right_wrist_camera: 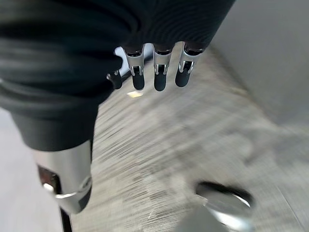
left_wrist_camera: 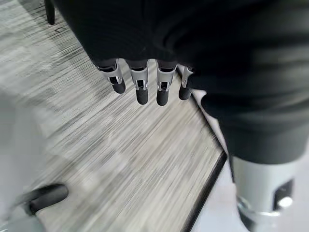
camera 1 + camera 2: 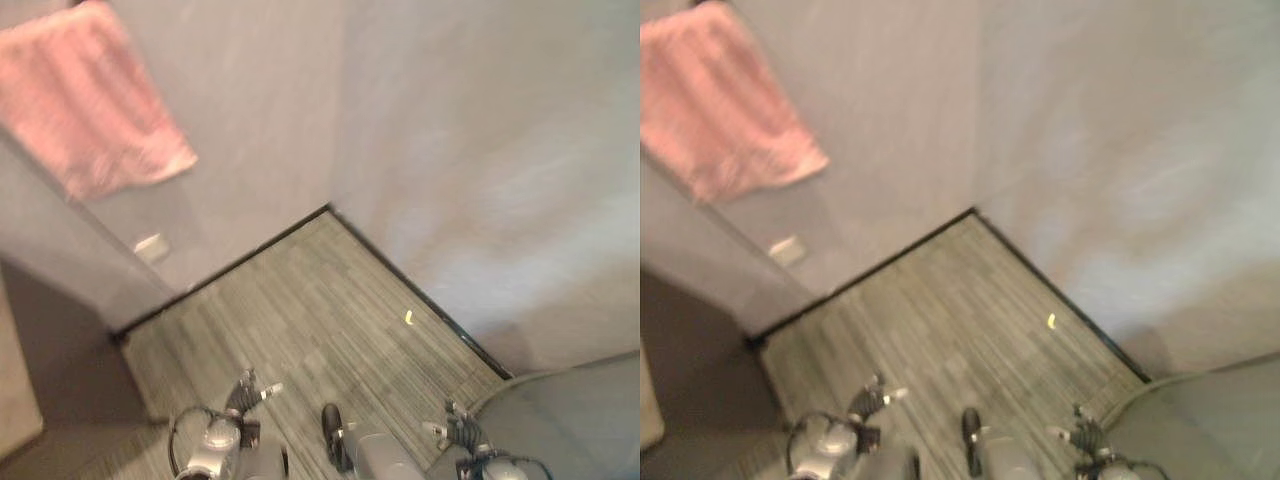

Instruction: Put brush and paste in cup on sink, flatten towel.

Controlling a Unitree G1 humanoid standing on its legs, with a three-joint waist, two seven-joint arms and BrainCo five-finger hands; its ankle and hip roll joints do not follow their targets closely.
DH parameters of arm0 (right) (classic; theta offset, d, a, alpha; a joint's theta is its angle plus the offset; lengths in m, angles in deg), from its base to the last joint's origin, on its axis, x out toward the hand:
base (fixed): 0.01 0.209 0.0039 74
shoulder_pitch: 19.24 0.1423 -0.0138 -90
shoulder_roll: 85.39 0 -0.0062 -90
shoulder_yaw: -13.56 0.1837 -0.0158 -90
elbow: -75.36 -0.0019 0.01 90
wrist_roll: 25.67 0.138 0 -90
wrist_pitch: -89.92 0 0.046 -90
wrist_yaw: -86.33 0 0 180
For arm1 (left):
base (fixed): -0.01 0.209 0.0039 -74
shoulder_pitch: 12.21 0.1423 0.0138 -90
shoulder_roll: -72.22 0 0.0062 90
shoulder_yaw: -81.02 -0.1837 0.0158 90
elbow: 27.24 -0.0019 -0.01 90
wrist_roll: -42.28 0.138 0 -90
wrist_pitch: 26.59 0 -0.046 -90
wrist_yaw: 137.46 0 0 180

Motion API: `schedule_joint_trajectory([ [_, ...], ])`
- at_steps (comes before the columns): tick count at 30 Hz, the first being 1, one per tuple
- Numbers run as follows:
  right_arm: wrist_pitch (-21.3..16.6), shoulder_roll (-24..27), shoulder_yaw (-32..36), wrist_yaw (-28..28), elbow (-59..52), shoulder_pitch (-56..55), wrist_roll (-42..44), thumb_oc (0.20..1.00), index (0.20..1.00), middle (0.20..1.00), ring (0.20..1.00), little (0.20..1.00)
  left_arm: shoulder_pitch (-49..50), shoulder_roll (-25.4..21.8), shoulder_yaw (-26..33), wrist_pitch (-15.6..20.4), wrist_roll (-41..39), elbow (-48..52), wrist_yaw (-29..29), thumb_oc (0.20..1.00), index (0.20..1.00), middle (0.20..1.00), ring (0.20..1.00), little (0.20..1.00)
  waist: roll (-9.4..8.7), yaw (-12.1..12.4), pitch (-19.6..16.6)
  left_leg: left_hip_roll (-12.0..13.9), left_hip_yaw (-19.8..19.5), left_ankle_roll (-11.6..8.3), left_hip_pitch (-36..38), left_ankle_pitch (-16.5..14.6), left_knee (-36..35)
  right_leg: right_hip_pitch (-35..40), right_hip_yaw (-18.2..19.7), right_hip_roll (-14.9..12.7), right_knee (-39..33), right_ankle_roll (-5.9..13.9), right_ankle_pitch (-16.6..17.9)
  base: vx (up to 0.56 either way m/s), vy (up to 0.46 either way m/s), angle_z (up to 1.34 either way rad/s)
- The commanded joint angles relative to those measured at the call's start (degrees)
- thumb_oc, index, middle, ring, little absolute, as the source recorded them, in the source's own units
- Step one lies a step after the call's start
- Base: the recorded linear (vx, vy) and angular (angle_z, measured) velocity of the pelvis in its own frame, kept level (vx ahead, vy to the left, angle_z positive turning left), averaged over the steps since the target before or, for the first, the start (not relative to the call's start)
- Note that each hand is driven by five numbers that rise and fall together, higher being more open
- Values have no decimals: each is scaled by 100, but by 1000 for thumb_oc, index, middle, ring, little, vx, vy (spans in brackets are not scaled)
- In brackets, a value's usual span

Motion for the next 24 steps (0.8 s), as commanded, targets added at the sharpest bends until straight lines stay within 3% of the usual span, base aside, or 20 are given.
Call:
schedule_joint_trajectory([
  [1, -147, 177, -137, 24, -619, -272, 87, 1000, 1000, 1000, 1000, 1000, -445, -184, 231, 290, -22, 279, -94, 1000, 1000, 1000, 1000, 1000, 23, -71, 255, -346, 146, 328, 834, 672, -2552, 690, 364, -322, -702, 511, 461, 243, 68, 53],
  [2, -147, 175, -138, 24, -618, -270, 87, 1000, 1000, 1000, 1000, 1000, -446, -185, 231, 290, -22, 279, -94, 1000, 1000, 1000, 1000, 1000, 20, -74, 245, -350, 146, 328, 828, 693, -2573, 677, 362, -323, -705, 510, 469, 391, 115, 39],
  [3, -168, 167, -197, 36, -606, -227, 50, 1000, 1000, 1000, 1000, 1000, -429, -230, 251, 305, 19, 302, -134, 1000, 1000, 1000, 1000, 1000, 57, 6, 243, -271, 76, 252, 702, 1009, -2983, 809, 357, -290, -732, 513, 378, 501, 186, 11],
  [4, -188, 177, -245, 43, -644, -185, -15, 1000, 1000, 1000, 1000, 1000, -364, -342, 346, 335, 96, 377, -192, 1000, 1000, 1000, 1000, 1000, 92, 141, 228, 46, 132, 91, 502, 1472, -3708, 1203, 394, -364, -784, 572, 192, 501, 186, -12],
  [6, -167, 178, -291, 52, -648, -162, -82, 1000, 1000, 1000, 1000, 1000, -361, -377, 403, 336, 100, 370, -230, 1000, 1000, 1000, 1000, 1000, 117, 182, 207, 117, 281, 22, 473, 1726, -4137, 1290, 447, -359, -799, 572, 123, 550, 283, -30],
  [7, -120, 196, -324, 15, -722, -118, -190, 1000, 1000, 1000, 1000, 1000, -218, -410, 482, 322, 96, 510, -243, 1000, 1000, 1000, 1000, 1000, 119, 294, 138, 305, 320, -8, 375, 1878, -4238, 1614, 554, -511, -791, 678, -7, 560, 318, -27],
  [9, -89, 175, -330, -8, -740, -99, -246, 1000, 1000, 1000, 1000, 1000, -121, -437, 522, 326, 81, 625, -217, 1000, 1000, 1000, 1000, 1000, 152, 331, 96, 326, 360, 9, 553, 1928, -4185, 1772, 671, -570, -741, 724, -117, 543, 336, -34],
  [10, -79, 116, -374, -37, -706, -48, -358, 1000, 1000, 1000, 1000, 1000, -70, -474, 552, 355, 87, 728, -249, 1000, 1000, 1000, 1000, 1000, 83, 423, 11, 129, 382, 98, 337, 1833, -3559, 1981, 752, -844, -562, 822, -127, 747, 500, -60],
  [11, -48, 62, -393, -56, -692, -20, -417, 1000, 1000, 1000, 1000, 1000, -84, -498, 550, 343, 65, 698, -242, 1000, 1000, 1000, 1000, 1000, -1, 430, -27, 60, 524, 175, 271, 1628, -3226, 1968, 762, -1030, -350, 902, 48, 581, 390, -70],
  [12, -48, 62, -392, -55, -691, -18, -417, 1000, 1000, 1000, 1000, 1000, -86, -497, 550, 343, 65, 698, -242, 1000, 1000, 1000, 1000, 1000, 14, 447, -38, 85, 530, 173, 254, 1629, -3219, 1947, 780, -1012, -354, 898, 64, 457, 377, -37],
  [13, -29, 3, -428, -53, -675, -19, -503, 1000, 1000, 1000, 1000, 1000, -70, -505, 568, 334, 11, 728, -239, 1000, 1000, 1000, 1000, 1000, -93, 423, -74, -91, 684, 315, 396, 1349, -3088, 1741, 867, -1219, 178, 1015, 667, 263, 238, -38],
  [14, -29, 4, -428, -53, -675, -18, -503, 1000, 1000, 1000, 1000, 1000, -70, -504, 569, 334, 11, 728, -238, 1000, 1000, 1000, 1000, 1000, -80, 441, -85, -68, 694, 313, 386, 1357, -3094, 1721, 886, -1202, 169, 1012, 686, 409, 370, -40],
  [16, -7, -37, -493, -55, -690, 98, -513, 1000, 1000, 1000, 1000, 1000, -59, -589, 569, 307, 17, 831, -211, 1000, 1000, 1000, 1000, 1000, -46, 463, -9, -322, 661, 544, 756, 1038, -3192, 1207, 812, -1259, 1187, 987, 1548, 476, 491, -19],
  [17, -34, -42, -524, -73, -775, 121, -471, 1000, 1000, 1000, 1000, 1000, -55, -642, 545, 289, 162, 831, -216, 1000, 1000, 1000, 1000, 1000, 33, 374, 50, -502, 535, 647, 1019, 942, -3389, 865, 995, -757, 1658, 936, 1556, 562, 586, 0],
  [18, -50, -55, -533, -84, -816, 133, -447, 1000, 1000, 1000, 1000, 1000, -108, -669, 552, 312, 231, 763, -221, 1000, 1000, 1000, 1000, 1000, 74, 290, 95, -592, 456, 694, 1207, 897, -3553, 551, 1002, -532, 1755, 925, 1363, 344, 336, 21],
  [20, -76, -55, -558, -97, -886, 138, -435, 1000, 1000, 1000, 1000, 1000, -154, -689, 578, 330, 270, 640, -264, 1000, 1000, 1000, 1000, 1000, 111, 239, 118, -641, 409, 694, 1394, 900, -3739, 317, 769, -425, 1615, 881, 1154, 308, 242, 51],
  [21, -111, -46, -612, -98, -912, 145, -409, 1000, 1000, 1000, 1000, 1000, -251, -696, 592, 341, 280, 495, -335, 1000, 1000, 1000, 1000, 1000, 204, 127, 157, -691, 281, 633, 1700, 882, -3934, -157, 620, 40, 1246, 779, 666, 402, 256, 39],
  [22, -112, -44, -614, -98, -910, 145, -408, 1000, 1000, 1000, 1000, 1000, -253, -694, 593, 343, 280, 490, -336, 1000, 1000, 1000, 1000, 1000, 192, 89, 180, -719, 247, 634, 1734, 875, -3946, -134, 589, 12, 1283, 780, 615, 539, 188, 30],
  [23, -121, 5, -661, -101, -883, 122, -420, 1000, 1000, 1000, 1000, 1000, -369, -680, 513, 339, 306, 365, -286, 1000, 1000, 1000, 1000, 1000, 206, -61, 236, -874, -65, 604, 1955, 818, -3925, -285, 839, 342, 850, 744, 470, 272, 43, 13],
  [24, -121, 5, -662, -101, -883, 123, -420, 1000, 1000, 1000, 1000, 1000, -370, -680, 513, 340, 306, 365, -286, 1000, 1000, 1000, 1000, 1000, 206, -67, 245, -875, -71, 604, 1965, 819, -3926, -274, 834, 340, 849, 744, 468, 508, 99, 106],
])
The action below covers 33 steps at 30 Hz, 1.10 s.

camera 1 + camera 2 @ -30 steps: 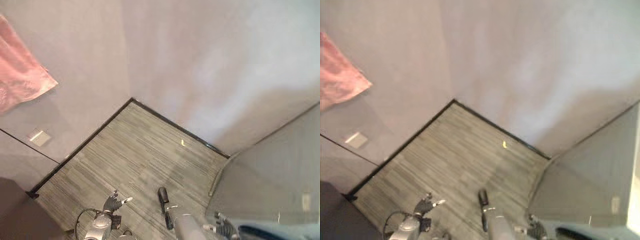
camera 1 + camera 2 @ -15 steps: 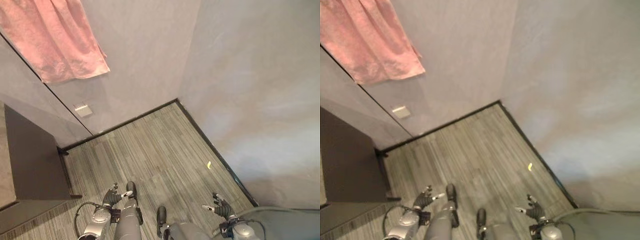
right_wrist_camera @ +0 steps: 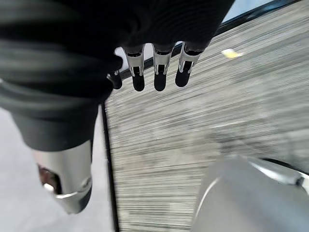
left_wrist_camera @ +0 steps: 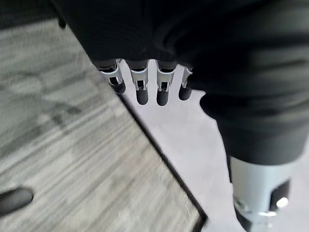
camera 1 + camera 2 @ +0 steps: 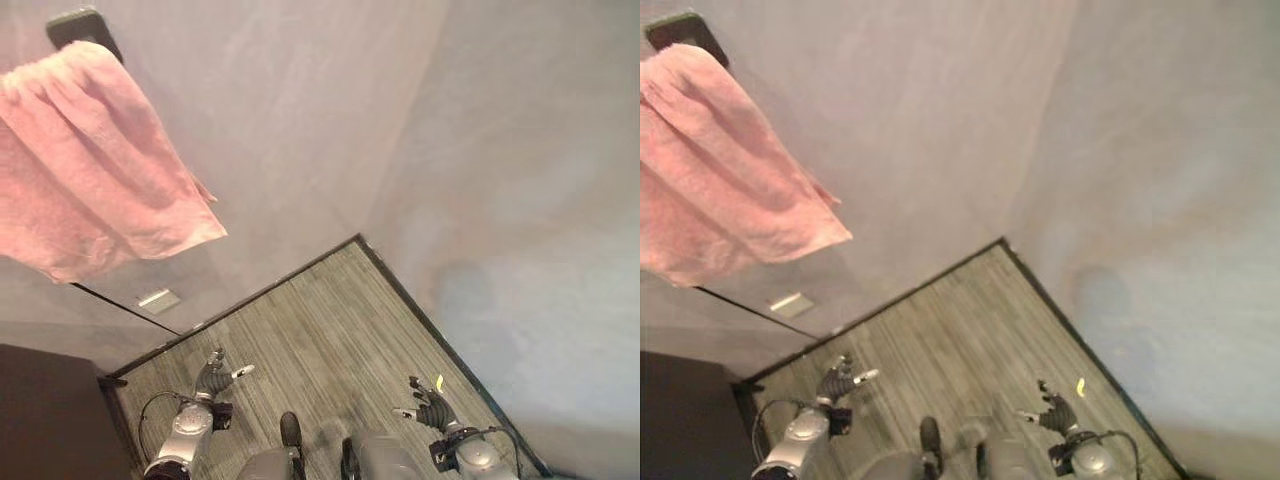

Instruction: Put brush and paste in cup on sink, flatten towel.

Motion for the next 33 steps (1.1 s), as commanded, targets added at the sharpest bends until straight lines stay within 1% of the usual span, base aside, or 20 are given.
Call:
schedule_joint_trajectory([
  [1, -209, 117, -36, 16, -108, -148, 41, 1000, 1000, 1000, 1000, 1000, -156, -276, -94, 205, 278, 73, 15, 1000, 1000, 1000, 1000, 1000, -328, -329, -1, -372, -352, -860, -240, 446, 318, 613, 947, 397, -2210, 290, 1273, 345, 69, 127],
  [4, -212, 223, -7, 1, -181, -277, -39, 1000, 1000, 1000, 1000, 1000, -166, -215, -179, 218, 379, 34, 30, 1000, 1000, 1000, 1000, 1000, -357, -416, -26, -506, -631, -849, -64, 386, 295, 654, 954, 411, -2543, 261, 1475, 276, 23, 182],
  [5, -210, 249, 45, 2, -152, -319, -65, 1000, 1000, 1000, 1000, 1000, -190, -177, -294, 224, 538, -53, 65, 1000, 1000, 1000, 1000, 1000, -391, -424, -66, -576, -773, -875, -38, 408, 335, 780, 721, 253, -2703, 239, 1601, 112, -36, 152],
  [7, -237, 315, 43, 9, 47, -251, -44, 1000, 1000, 1000, 1000, 1000, -166, -161, -398, 245, 642, -48, 93, 1000, 1000, 1000, 1000, 1000, -405, -373, -115, -629, -868, -905, -105, 325, 389, 938, 673, 162, -3023, 200, 1701, 101, -72, 97],
  [12, -267, 530, 90, 138, 88, -84, -172, 1000, 1000, 1000, 1000, 1000, -62, -199, -392, 233, 656, 44, 117, 1000, 1000, 1000, 1000, 1000, -326, -291, -103, -688, -921, -1014, -365, 278, 709, 1071, 383, 10, -3233, 133, 1703, 60, -54, 38],
  [13, -285, 561, 166, 177, 107, -69, -122, 1000, 1000, 1000, 1000, 1000, -124, -209, -397, 232, 670, -11, 91, 1000, 1000, 1000, 1000, 1000, -320, -357, -82, -576, -598, -1099, -468, 330, 829, 1055, 264, -88, -3232, 142, 1695, -33, 25, 60],
  [14, -292, 578, 265, 204, 115, -73, -63, 1000, 1000, 1000, 1000, 1000, -209, -199, -394, 210, 694, -88, 69, 1000, 1000, 1000, 1000, 1000, -323, -516, -75, -283, 136, -1154, -466, 236, 866, 1055, 88, -246, -3232, 189, 1653, -47, 45, 72],
  [15, -292, 577, 265, 204, 116, -71, -63, 1000, 1000, 1000, 1000, 1000, -212, -200, -393, 210, 694, -90, 69, 1000, 1000, 1000, 1000, 1000, -324, -515, -90, -283, 139, -1155, -489, 244, 871, 1035, 91, -247, -3235, 188, 1663, -14, 96, 167],
  [16, -234, 622, 245, 247, 111, -15, -99, 1000, 1000, 1000, 1000, 1000, -286, -185, -355, 198, 691, -176, 65, 1000, 1000, 1000, 1000, 1000, -350, -560, -81, -3, 479, -1159, -525, 63, 1066, 1035, 33, -376, -3216, 205, 1603, 27, 85, 174],
  [19, -242, 634, 181, 281, 187, 26, -165, 1000, 1000, 1000, 1000, 1000, -278, -252, -353, 205, 676, -242, 45, 1000, 1000, 1000, 1000, 1000, -382, -510, -134, 345, 235, -1221, -654, 191, 1021, 1036, 80, -561, -3182, 243, 1539, 26, 135, 20],
  [20, -243, 632, 180, 282, 188, 25, -166, 1000, 1000, 1000, 1000, 1000, -277, -253, -354, 205, 675, -242, 46, 1000, 1000, 1000, 1000, 1000, -382, -520, -139, 344, 224, -1222, -663, 185, 1030, 1033, 69, -563, -3176, 242, 1530, 53, 177, -20],
  [22, -240, 646, 206, 291, 153, 2, -140, 1000, 1000, 1000, 1000, 1000, -304, -336, -368, 209, 669, -275, 43, 1000, 1000, 1000, 1000, 1000, -397, -461, -200, 728, -88, -1320, -803, 443, 796, 1047, 114, -757, -3165, 298, 1443, 144, 233, 4],
  [23, -253, 662, 241, 341, 155, 34, -75, 1000, 1000, 1000, 1000, 1000, -307, -396, -354, 217, 651, -263, 16, 1000, 1000, 1000, 1000, 1000, -317, -398, -210, 1050, -363, -1467, -950, 876, 410, 1107, 169, -808, -3147, 333, 1335, 150, 215, 8],
  [24, -253, 662, 241, 341, 155, 35, -75, 1000, 1000, 1000, 1000, 1000, -307, -396, -354, 217, 651, -263, 16, 1000, 1000, 1000, 1000, 1000, -317, -399, -208, 1050, -364, -1467, -947, 878, 408, 1110, 168, -809, -3148, 333, 1334, 175, 312, 13],
  [26, -269, 693, 300, 386, 132, 145, 19, 1000, 1000, 1000, 1000, 1000, -314, -466, -371, 232, 644, -231, -16, 1000, 1000, 1000, 1000, 1000, -237, -357, -206, 1378, -510, -1639, -1099, 1277, 80, 1227, 311, -941, -3126, 430, 1234, 228, 442, -14],
  [28, -249, 720, 360, 379, 96, 231, 91, 1000, 1000, 1000, 1000, 1000, -260, -523, -350, 243, 645, -126, -23, 1000, 1000, 1000, 1000, 1000, -178, -308, -201, 1403, -532, -1686, -1073, 1252, 173, 1354, 466, -1080, -3081, 515, 1183, 236, 469, -44],
  [29, -231, 733, 393, 346, 3, 268, 112, 1000, 1000, 1000, 1000, 1000, -125, -553, -298, 253, 647, 32, 7, 1000, 1000, 1000, 1000, 1000, -167, -288, -222, 1310, -557, -1642, -1043, 987, 417, 1398, 606, -1187, -3038, 572, 1154, 221, 471, -72],
  [30, -225, 684, 547, 352, -102, 193, 172, 1000, 1000, 1000, 1000, 1000, -83, -580, -336, 254, 634, 178, 61, 1000, 1000, 1000, 1000, 1000, -216, -315, -248, 1079, -438, -1591, -1201, 681, 961, 1500, 634, -1528, -3073, 693, 1288, 287, 629, -92],
  [31, -222, 678, 622, 375, -234, 188, 168, 1000, 1000, 1000, 1000, 1000, -72, -606, -350, 287, 581, 284, 69, 1000, 1000, 1000, 1000, 1000, -251, -323, -243, 882, -383, -1515, -1291, 470, 1236, 1486, 717, -1692, -3041, 734, 1400, 209, 469, -66],
  [33, -214, 685, 664, 391, -380, 171, 97, 1000, 1000, 1000, 1000, 1000, -43, -635, -332, 291, 531, 430, 105, 1000, 1000, 1000, 1000, 1000, -258, -311, -246, 758, -279, -1417, -1305, 274, 1368, 1458, 753, -1888, -2992, 777, 1526, 129, 343, 1],
])
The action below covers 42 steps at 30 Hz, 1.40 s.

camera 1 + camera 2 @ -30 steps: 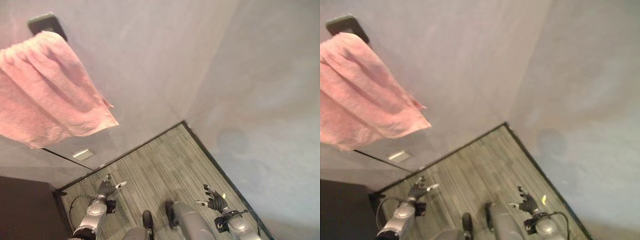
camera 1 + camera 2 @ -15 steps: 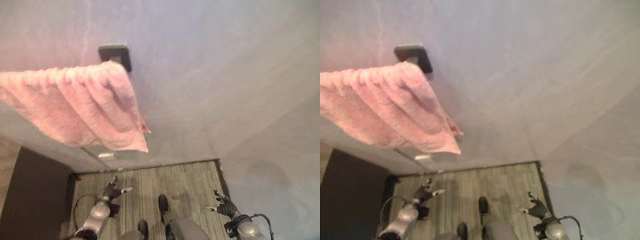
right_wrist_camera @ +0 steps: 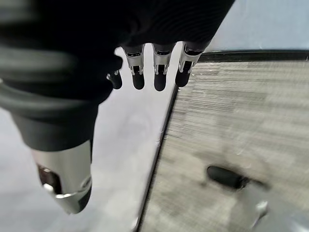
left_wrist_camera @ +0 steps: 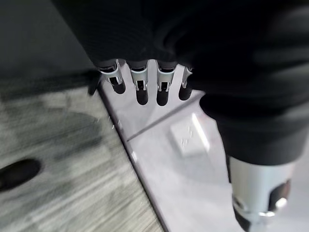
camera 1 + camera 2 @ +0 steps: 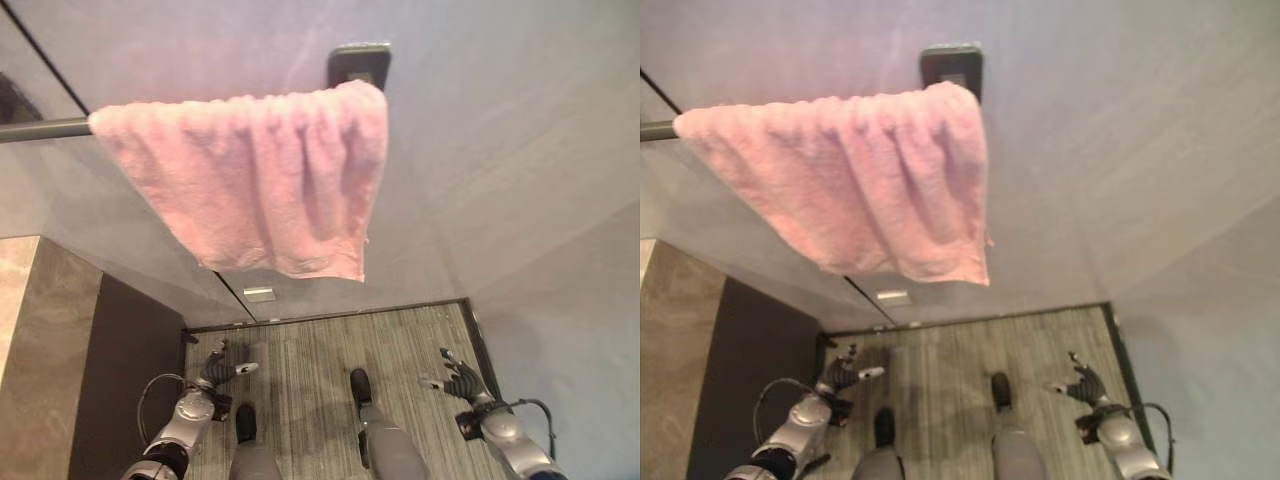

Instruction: Put brush and paste in cup on sink, flatten towel.

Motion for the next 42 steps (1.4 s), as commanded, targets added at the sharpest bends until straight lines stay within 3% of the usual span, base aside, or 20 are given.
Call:
schedule_joint_trajectory([
  [1, -78, 116, -60, 116, -387, 115, 78, 1000, 1000, 1000, 1000, 1000, 184, -357, 154, 221, -55, 427, 17, 1000, 1000, 1000, 1000, 1000, -160, 30, -275, -276, 164, -98, -273, 280, 298, 810, 362, -431, 399, 1020, 259, 130, 549, 25],
  [2, -87, 62, -23, 161, -454, 214, 127, 1000, 1000, 1000, 1000, 1000, 207, -473, 144, 246, -5, 711, -3, 1000, 1000, 1000, 1000, 1000, -180, 95, -182, -364, 347, 6, -226, 223, 304, 641, 188, -570, 499, 964, 724, 52, 346, 5],
  [3, -87, 62, -23, 161, -454, 214, 127, 1000, 1000, 1000, 1000, 1000, 207, -473, 144, 245, -5, 711, -3, 1000, 1000, 1000, 1000, 1000, -180, 96, -182, -364, 348, 6, -226, 224, 304, 640, 189, -570, 499, 964, 724, 45, 461, -6],
  [4, -121, 72, -74, 184, -493, 352, 100, 1000, 1000, 1000, 1000, 1000, 260, -554, 190, 246, -27, 899, 31, 1000, 1000, 1000, 1000, 1000, -136, 181, -115, -445, 437, 76, -62, 212, 96, 565, -240, -438, 676, 904, 689, 56, 328, -28],
  [5, -148, 83, -42, 174, -495, 346, 120, 1000, 1000, 1000, 1000, 1000, 317, -595, 181, 262, -1, 1013, 77, 1000, 1000, 1000, 1000, 1000, -123, 159, -135, -518, 428, 96, 34, 249, -29, 529, -227, -227, 716, 885, 590, 53, 327, -74],
  [6, -148, 82, -43, 174, -495, 347, 120, 1000, 1000, 1000, 1000, 1000, 317, -596, 182, 261, -1, 1015, 77, 1000, 1000, 1000, 1000, 1000, -123, 160, -151, -518, 430, 96, 20, 267, -44, 510, -224, -225, 710, 883, 603, 111, 303, -62],
  [7, -200, 172, 47, 174, -580, 358, 146, 1000, 1000, 1000, 1000, 1000, 426, -620, 274, 275, 11, 1127, 139, 1000, 1000, 1000, 1000, 1000, -116, 158, -234, -639, 542, 131, 265, 321, -410, 380, -404, 175, 583, 874, 433, 84, 198, -41],
  [9, -231, 195, 109, 197, -588, 388, 200, 1000, 1000, 1000, 1000, 1000, 454, -617, 306, 287, 1, 1159, 168, 1000, 1000, 1000, 1000, 1000, -114, 142, -258, -680, 581, 140, 385, 351, -582, 291, -483, 293, 450, 870, 404, 118, 185, -44],
  [11, -280, 278, 327, 244, -684, 366, 244, 1000, 1000, 1000, 1000, 1000, 556, -700, 381, 303, -25, 1457, 251, 1000, 1000, 1000, 1000, 1000, -150, 157, -224, -698, 595, 148, 598, 334, -688, 234, -701, 266, 114, 957, 568, 135, 78, -45],
  [14, -330, 401, 608, 241, -696, 317, 402, 1000, 1000, 1000, 1000, 1000, 583, -802, 338, 361, 28, 1716, 343, 1000, 1000, 1000, 1000, 1000, -191, 136, -239, -718, 510, 156, 613, 314, -632, 329, -398, 301, 24, 1001, 626, 55, 7, 21],
  [17, -438, 550, 916, 264, -779, 294, 592, 1000, 1000, 1000, 1000, 1000, 714, -982, 387, 440, 113, 2163, 422, 1000, 1000, 1000, 1000, 1000, -241, 215, -326, -720, 598, 134, 680, 309, -678, 533, -522, 192, -162, 1054, 742, 56, -26, 33],
  [21, -544, 642, 1238, 288, -888, 270, 810, 1000, 1000, 1000, 1000, 1000, 842, -1266, 489, 506, 82, 2752, 541, 1000, 1000, 1000, 1000, 1000, -259, 252, -436, -683, 517, 97, 763, 363, -793, 705, -499, 225, -248, 1033, 664, 51, -58, 2],
  [25, -723, 764, 1358, -163, -1780, 117, 1480, 1000, 1000, 1000, 1000, 1000, 1070, -1827, 807, 705, 38, 3668, 641, 1000, 1000, 1000, 1000, 1000, -266, 318, -534, -617, 452, 19, 936, 486, -1063, 901, -628, 276, -370, 1005, 577, 33, -91, 16],
  [29, -602, 1544, 859, -981, -2337, 112, 2039, 1000, 1000, 1000, 1000, 1000, 1213, -2575, 917, 852, -414, 4436, 1137, 1000, 1000, 1000, 1000, 1000, -281, 443, -615, -587, 434, -49, 1038, 578, -1240, 1054, -709, 249, -600, 1028, 624, 14, -63, 5],
  [32, -275, 2409, -436, -1706, -2564, 1190, 2849, 1000, 1000, 1000, 1000, 1000, 705, -3086, 628, 908, -1491, 4903, 1622, 1000, 1000, 1000, 1000, 1000, -238, 608, -678, -618, 481, -94, 1069, 604, -1331, 1031, -753, 134, -751, 1104, 763, -4, -13, 6],
  [37, -139, 2392, -1306, -1598, -2559, 2307, 2933, 1000, 1000, 1000, 1000, 1000, -53, -2859, 45, 844, -1655, 4673, 1503, 1000, 1000, 1000, 1000, 1000, -241, 640, -629, -623, 572, -106, 1025, 621, -1342, 905, -679, 91, -751, 1148, 868, -41, 9, -3],
  [38, -87, 2125, -1744, -1479, -2428, 2916, 2927, 1000, 1000, 1000, 1000, 1000, -532, -2534, -360, 824, -1623, 4534, 1328, 1000, 1000, 1000, 1000, 1000, -253, 642, -603, -620, 606, -105, 987, 645, -1347, 842, -658, 92, -751, 1154, 908, -34, 7, -10],
  [39, -91, 2125, -1751, -1479, -2416, 2932, 2929, 1000, 1000, 1000, 1000, 1000, -545, -2529, -363, 829, -1621, 4522, 1325, 1000, 1000, 1000, 1000, 1000, -250, 642, -596, -620, 607, -105, 987, 645, -1347, 842, -656, 92, -751, 1154, 908, -47, 9, -7],
  [42, -28, 1627, -2233, -1321, -2309, 3663, 2906, 1000, 1000, 1000, 1000, 1000, -1169, -1921, -972, 779, -1644, 4432, 1206, 1000, 1000, 1000, 1000, 1000, -283, 586, -551, -612, 645, -89, 913, 657, -1347, 727, -579, 104, -751, 1165, 973, -46, 7, -3],
])
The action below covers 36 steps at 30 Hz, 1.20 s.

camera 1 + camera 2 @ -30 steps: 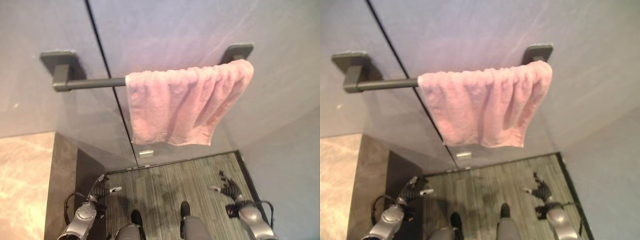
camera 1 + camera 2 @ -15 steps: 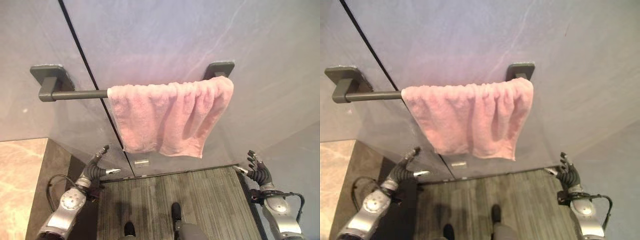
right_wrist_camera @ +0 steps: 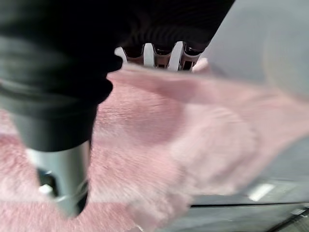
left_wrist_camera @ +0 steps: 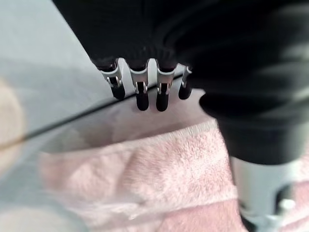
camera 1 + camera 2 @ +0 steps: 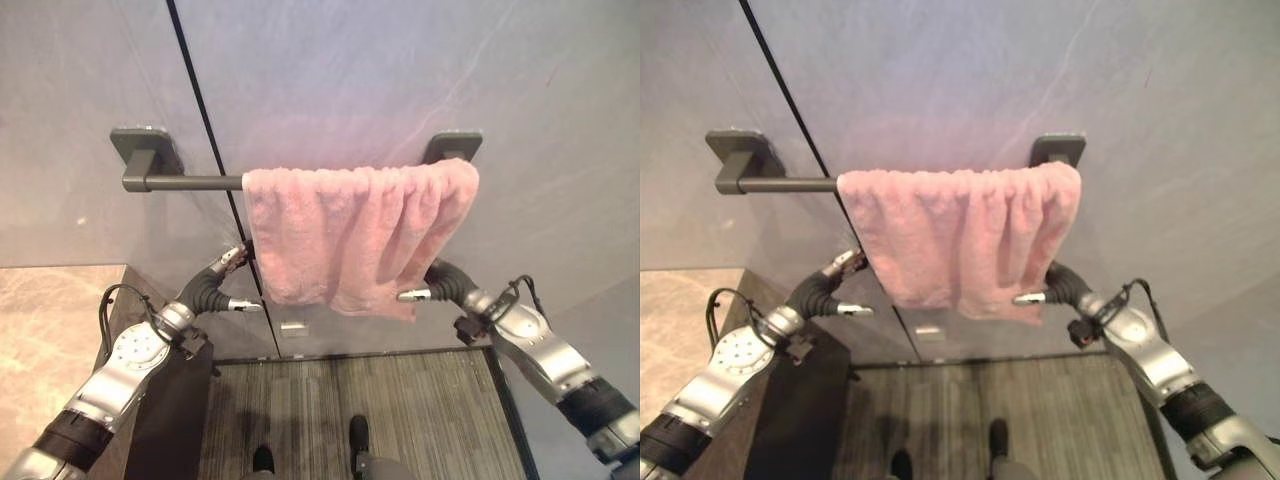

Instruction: Put brush and paste in cup on sink, flatten towel.

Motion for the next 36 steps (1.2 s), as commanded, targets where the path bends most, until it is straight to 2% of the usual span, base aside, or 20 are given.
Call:
schedule_joint_trajectory([
  [1, -169, -428, -138, 243, 41, 705, 147, 1000, 1000, 1000, 1000, 1000, -816, 401, -471, 184, -181, -45, -257, 1000, 1000, 1000, 1000, 1000, -45, -45, 125, -127, 40, 5, -273, 262, 29, 158, 117, -419, 2, 666, -62, -39, 1, -3],
  [2, -155, -613, -177, 316, 121, 810, 106, 1000, 1000, 1000, 1000, 1000, -908, 548, -612, 146, -197, -84, -256, 1000, 1000, 1000, 1000, 1000, -58, -57, 128, -132, 59, 15, -298, 261, 29, 120, 149, -412, 2, 673, -34, -32, -1, -12],
  [3, -157, -789, -176, 403, 226, 861, 50, 200, 200, 200, 200, 200, -983, 667, -743, 105, -182, -119, -267, 768, 768, 768, 768, 768, -70, -77, 137, -129, 77, 23, -322, 264, 29, 81, 176, -405, 2, 684, -11, -33, 14, -22],
  [4, -163, -1102, -28, 713, 345, 874, -191, 200, 200, 200, 200, 200, -1033, 725, -856, 49, -177, -87, -236, 200, 200, 200, 200, 200, -75, -128, 142, -118, 123, 33, -343, 259, 29, 18, 236, -394, 2, 698, 32, -24, 25, -17],
  [9, -337, -1238, 528, 937, -243, 237, -800, 200, 200, 200, 200, 200, -554, 663, -440, 39, 60, 204, -287, 200, 200, 200, 200, 200, -89, -206, 110, -110, 170, 56, -324, 217, 29, 2, 303, -376, 2, 713, 48, 24, 17, -17],
  [11, -513, -1192, 1096, 814, -940, -660, -789, 200, 200, 200, 200, 200, 13, 524, 41, 64, 8, 716, -195, 200, 200, 200, 200, 200, -85, -224, 75, -101, 124, 68, -265, 185, 29, 64, 295, -378, 2, 700, -2, 79, 8, -4],
  [16, -767, -1028, 1390, 538, -1876, -1234, -478, 200, 200, 200, 200, 200, 537, 389, 648, 270, -291, 1984, -106, 200, 200, 200, 200, 200, -101, -180, 16, -99, 35, 74, -181, 148, 29, 175, 224, -392, 2, 699, -94, 47, -4, 0],
  [18, -987, -1217, 1576, 405, -2510, -1460, 41, 200, 200, 200, 200, 200, 814, 541, 1082, 500, -283, 2708, -298, 200, 200, 200, 200, 200, -127, -129, -18, -100, -6, 81, -113, 95, 29, 278, 173, -404, 2, 708, -157, 51, -13, 7],
  [20, -1023, -1446, 1628, 383, -2719, -1587, 204, 200, 200, 200, 200, 200, 1063, 744, 1193, 569, -225, 2798, -383, 200, 200, 200, 200, 200, -150, -105, -54, -107, -41, 86, -128, 102, 29, 281, 158, -415, 2, 702, -165, 33, -15, 7],
  [21, -1050, -1740, 1560, 459, -2639, -1644, 170, 200, 200, 200, 200, 200, 1303, 1037, 1287, 657, 31, 2593, -701, 200, 200, 200, 200, 200, -172, -44, -77, -107, -81, 92, -125, 92, 29, 314, 115, -423, 2, 694, -189, 20, -11, 13],
  [22, -1051, -1740, 1560, 459, -2639, -1644, 169, 200, 200, 200, 200, 200, 1304, 1037, 1287, 658, 31, 2593, -702, 200, 200, 200, 200, 200, -172, -45, -77, -107, -82, 92, -126, 92, 29, 315, 114, -423, 2, 694, -190, 4, -22, 24],
  [23, -896, -1913, 1292, 706, -2116, -1503, -227, 200, 200, 200, 200, 200, 1447, 1400, 1019, 476, -105, 1917, -840, 200, 200, 200, 200, 200, -184, 21, -70, -104, -111, 94, -126, 110, 29, 339, 81, -433, 2, 670, -191, -14, -11, 18],
  [26, -715, -2066, 850, 1121, -1104, -1048, -767, 200, 200, 200, 200, 200, 1172, 1386, 700, 284, 128, 1124, -1013, 200, 200, 200, 200, 200, -151, 161, -24, -110, -198, 102, -135, 150, 29, 405, 21, -432, 2, 633, -213, -31, -18, 11],
  [28, -836, -2152, 778, 1121, -1287, -847, -682, 200, 200, 200, 200, 200, 942, 1379, 668, 510, -46, 1547, -1002, 200, 200, 200, 200, 200, -150, 219, 13, -113, -234, 97, -157, 164, 29, 406, 4, -430, 2, 637, -218, -28, -3, 25],
  [29, -1004, -2473, 786, 825, -1394, -1056, 42, 200, 200, 200, 200, 200, 930, 1634, 604, 533, -460, 1619, -963, 200, 200, 200, 200, 200, -196, 225, 12, -107, -260, 90, -177, 172, 29, 406, -26, -444, 2, 638, -216, -18, -11, 19],
  [31, -864, -2533, 808, 1325, -1147, -1008, -546, 200, 200, 200, 200, 200, 839, 1679, 556, 370, 24, 1068, -1266, 200, 200, 200, 200, 200, -198, 241, -2, -101, -292, 88, -189, 200, 29, 425, -48, -447, 2, 616, -214, -9, -14, 8],
  [32, -930, -2405, 894, 1336, -1458, -983, -547, 200, 200, 200, 200, 200, 743, 1551, 654, 454, 83, 1336, -1264, 200, 200, 200, 200, 200, -177, 249, 18, -97, -314, 80, -204, 207, 29, 436, -62, -447, 2, 607, -217, -11, 3, 10],
  [33, -1030, -2510, 948, 855, -1939, -1068, 366, 200, 200, 200, 200, 200, 747, 1471, 708, 600, -311, 2159, -977, 200, 200, 200, 200, 200, -159, 245, 74, -101, -342, 78, -193, 187, 29, 464, -96, -446, 2, 615, -244, -27, 11, 11],
  [34, -1219, -2601, 855, 645, -2044, -1129, 559, 200, 200, 200, 200, 200, 766, 1492, 691, 674, -783, 2325, -810, 200, 200, 200, 200, 200, -175, 246, 76, -108, -349, 71, -234, 210, 29, 430, -94, -449, 2, 622, -221, -31, 16, 21],
  [36, -1112, -2565, 923, 1191, -1852, -1110, -263, 200, 200, 200, 200, 200, 854, 1663, 624, 559, -769, 1901, -954, 200, 200, 200, 200, 200, -201, 218, 43, -107, -356, 71, -253, 216, 29, 419, -98, -455, 2, 626, -226, -12, 6, 16],
])
